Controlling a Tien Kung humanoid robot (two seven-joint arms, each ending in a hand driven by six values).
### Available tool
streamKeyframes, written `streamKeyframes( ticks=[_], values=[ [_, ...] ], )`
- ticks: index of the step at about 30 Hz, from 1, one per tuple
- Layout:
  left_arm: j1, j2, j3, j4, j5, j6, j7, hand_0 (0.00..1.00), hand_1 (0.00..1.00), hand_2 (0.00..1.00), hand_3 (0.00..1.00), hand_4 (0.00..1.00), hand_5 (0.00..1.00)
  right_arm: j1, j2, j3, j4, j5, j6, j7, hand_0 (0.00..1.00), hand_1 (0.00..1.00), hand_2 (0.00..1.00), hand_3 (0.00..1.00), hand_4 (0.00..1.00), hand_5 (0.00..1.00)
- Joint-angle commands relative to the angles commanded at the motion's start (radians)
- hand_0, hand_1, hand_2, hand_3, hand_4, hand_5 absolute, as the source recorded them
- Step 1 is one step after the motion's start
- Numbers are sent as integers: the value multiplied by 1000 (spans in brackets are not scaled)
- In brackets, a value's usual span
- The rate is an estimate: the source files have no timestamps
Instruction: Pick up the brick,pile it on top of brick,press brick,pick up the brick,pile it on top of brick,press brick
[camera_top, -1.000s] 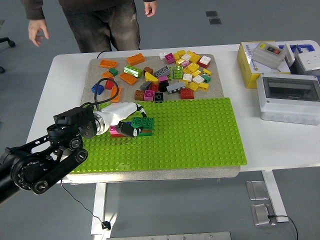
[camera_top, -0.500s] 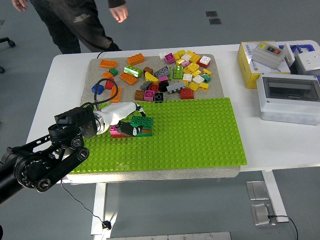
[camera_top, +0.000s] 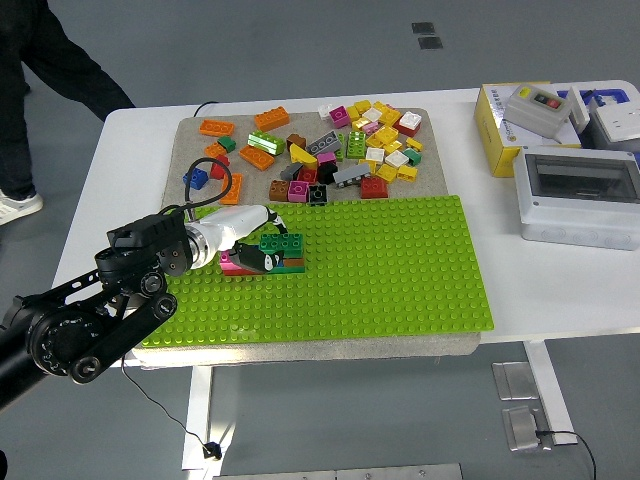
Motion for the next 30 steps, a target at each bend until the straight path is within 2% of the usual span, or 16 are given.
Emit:
streamKeyframes(
  ticks=[15,30],
  values=[
    [0,-1,3,7,-4,4,-1,979,953,937,532,523,215,3,0,-4,0,6,0,3,699,634,466,761,622,998],
    [14,-15,-20,9,2,6,5,977,952,936,531,534,227,4,-1,-7,0,11,-1,6,700,634,466,761,623,998]
  ],
)
